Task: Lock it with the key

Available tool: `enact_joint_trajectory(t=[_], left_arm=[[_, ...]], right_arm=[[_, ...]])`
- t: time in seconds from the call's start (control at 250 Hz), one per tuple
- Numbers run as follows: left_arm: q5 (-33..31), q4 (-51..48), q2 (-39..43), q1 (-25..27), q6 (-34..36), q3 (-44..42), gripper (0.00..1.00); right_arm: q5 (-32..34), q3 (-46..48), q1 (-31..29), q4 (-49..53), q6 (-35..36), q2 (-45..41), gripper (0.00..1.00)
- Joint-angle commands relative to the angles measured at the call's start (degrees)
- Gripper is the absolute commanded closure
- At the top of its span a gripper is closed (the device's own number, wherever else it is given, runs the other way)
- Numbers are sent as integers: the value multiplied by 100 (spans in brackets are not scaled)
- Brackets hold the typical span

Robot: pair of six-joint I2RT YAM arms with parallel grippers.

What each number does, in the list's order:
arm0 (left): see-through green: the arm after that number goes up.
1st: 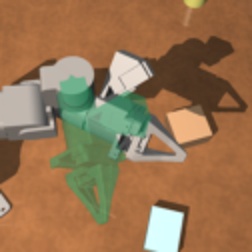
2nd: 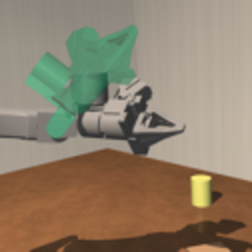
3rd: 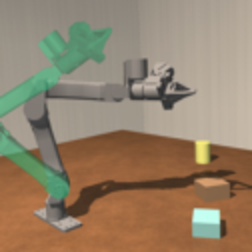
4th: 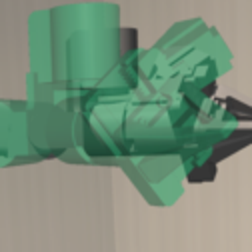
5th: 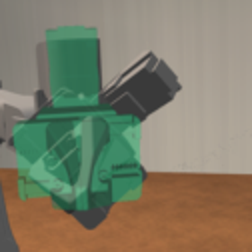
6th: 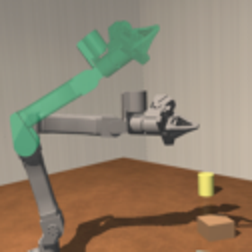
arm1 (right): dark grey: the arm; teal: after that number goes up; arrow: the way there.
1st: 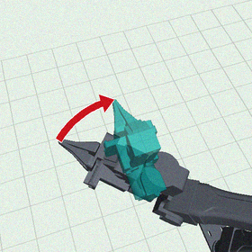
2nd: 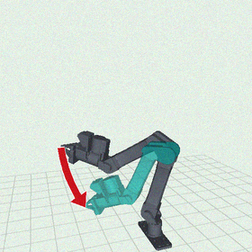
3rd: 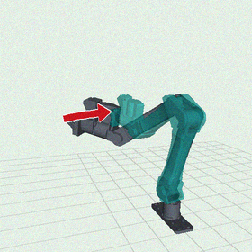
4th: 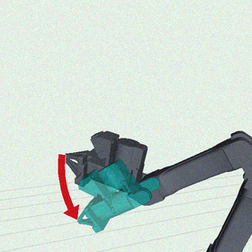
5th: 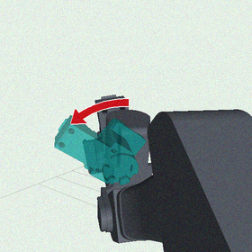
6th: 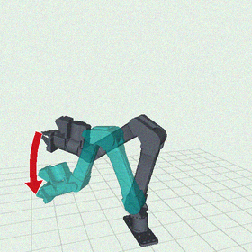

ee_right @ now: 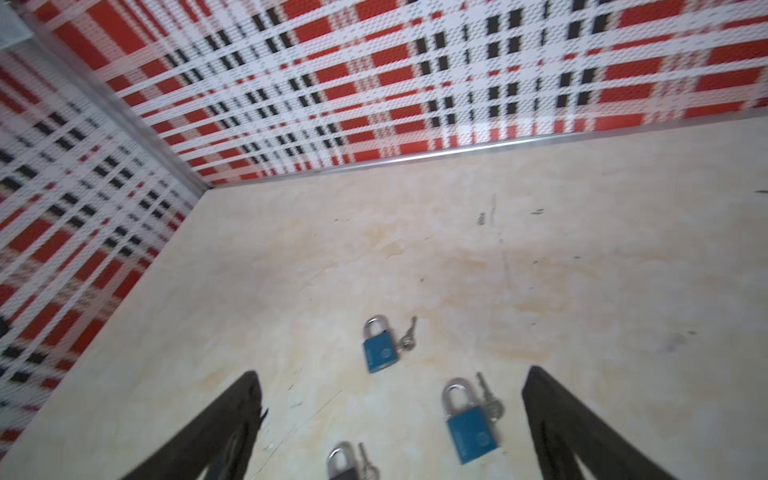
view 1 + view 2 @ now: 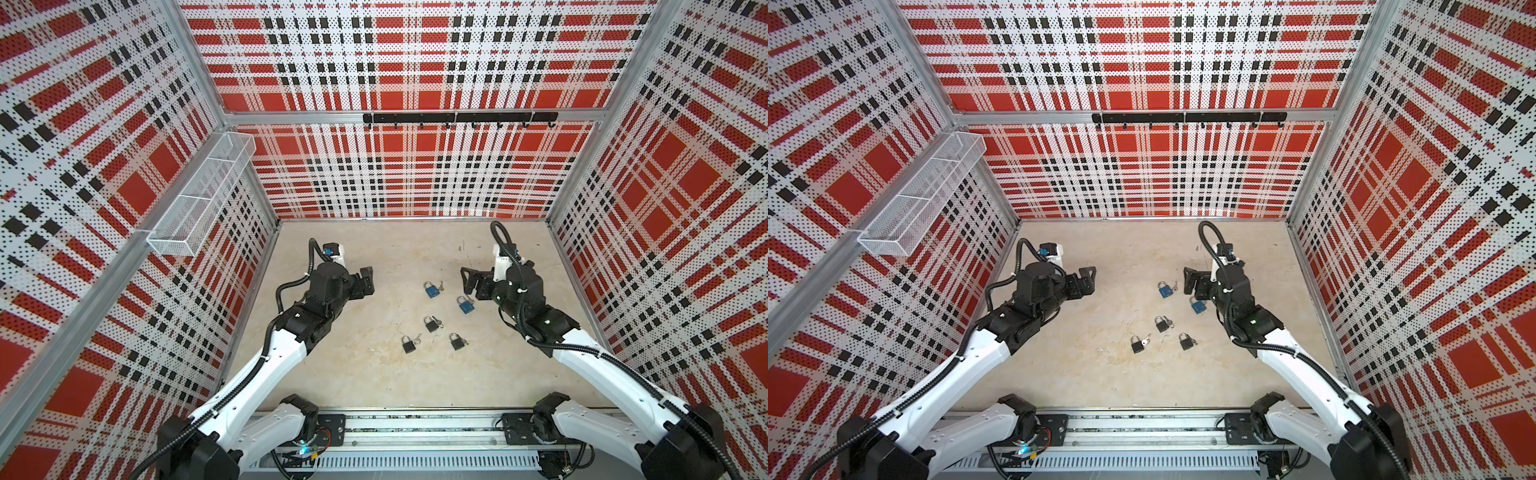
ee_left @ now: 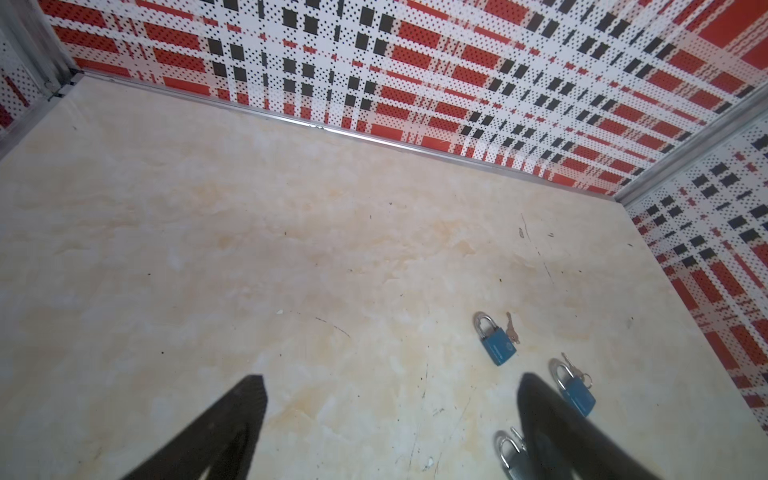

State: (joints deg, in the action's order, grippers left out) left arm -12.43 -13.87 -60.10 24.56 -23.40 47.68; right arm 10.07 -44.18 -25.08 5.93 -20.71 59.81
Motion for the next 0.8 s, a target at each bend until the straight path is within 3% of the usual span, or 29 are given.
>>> enact_joint_trajectory(t=[0.0, 0.104, 0.212, 0.436, 0.548, 0.792], left_arm=[[-459, 423, -163, -236, 234, 64, 0], [-675, 753, -312, -445, 416, 5, 1], [-1221, 1047, -567, -596, 688, -56, 1], [-1562, 2368, -1092, -677, 1945, -547, 1], [-1546, 3090, -1296, -887, 2376, -852, 0], [-1255, 4631, -1986, -1058, 2840, -1440, 1]], right_arm=[[-1, 101, 468, 61, 406, -79, 0], [16, 256, 944, -102, 577, -101, 0], [620, 495, 1317, -441, 865, -75, 0], [1761, 1387, 1487, -2142, 2078, 222, 0], [1697, 1887, 1532, -3338, 2392, 672, 0], [1707, 2270, 1540, -4919, 2461, 1766, 0]])
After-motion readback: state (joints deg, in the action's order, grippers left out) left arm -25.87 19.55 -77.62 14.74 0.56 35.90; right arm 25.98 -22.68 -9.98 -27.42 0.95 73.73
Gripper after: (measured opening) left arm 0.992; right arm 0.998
